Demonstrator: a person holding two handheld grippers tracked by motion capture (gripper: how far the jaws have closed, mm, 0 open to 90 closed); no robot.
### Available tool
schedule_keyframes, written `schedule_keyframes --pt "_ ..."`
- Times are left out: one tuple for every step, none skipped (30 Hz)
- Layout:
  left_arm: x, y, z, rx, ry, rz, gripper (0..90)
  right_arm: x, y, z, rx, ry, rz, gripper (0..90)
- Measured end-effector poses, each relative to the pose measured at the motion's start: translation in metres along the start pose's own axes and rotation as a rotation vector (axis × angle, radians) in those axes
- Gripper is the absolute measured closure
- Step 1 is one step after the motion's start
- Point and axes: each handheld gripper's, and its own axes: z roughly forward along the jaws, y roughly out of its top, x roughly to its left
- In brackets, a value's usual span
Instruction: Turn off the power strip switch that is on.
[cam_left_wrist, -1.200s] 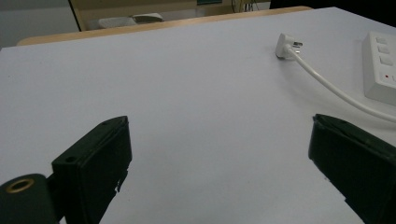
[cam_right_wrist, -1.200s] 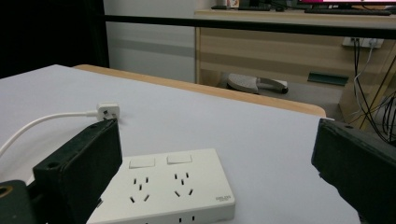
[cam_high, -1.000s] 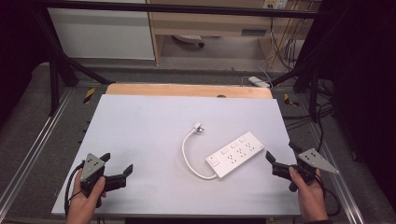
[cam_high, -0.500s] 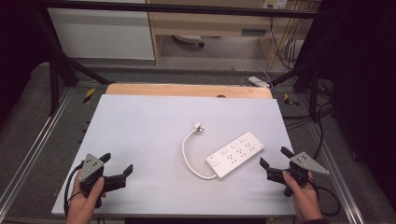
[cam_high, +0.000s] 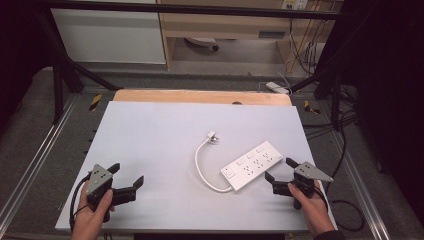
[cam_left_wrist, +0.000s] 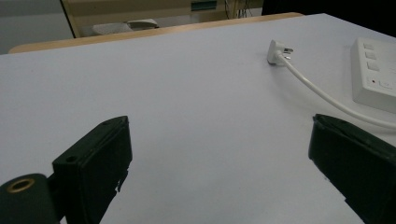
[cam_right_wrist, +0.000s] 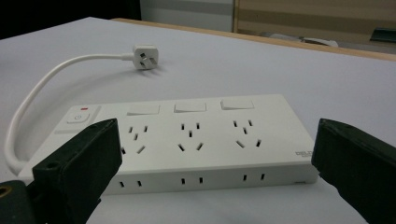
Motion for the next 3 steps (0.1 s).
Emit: schedule_keyframes --pt "0.0000 0.0001 0.0001 0.000 0.000 0.000 6.3 0.0001 0.0003 0.0005 -0.003 -0.004 -0.001 2.5" --pt "-0.0001 0.0002 0.0004 -0.003 0.001 -0.001 6.2 0.0002 0.0001 0.0010 -0.001 -0.008 -0.005 2.5" --pt "-0.0001 0.0004 0.0007 -0.002 0.001 -0.001 6.3 0.0002 -0.0004 0.0013 0.008 -0.010 -0.007 2.5"
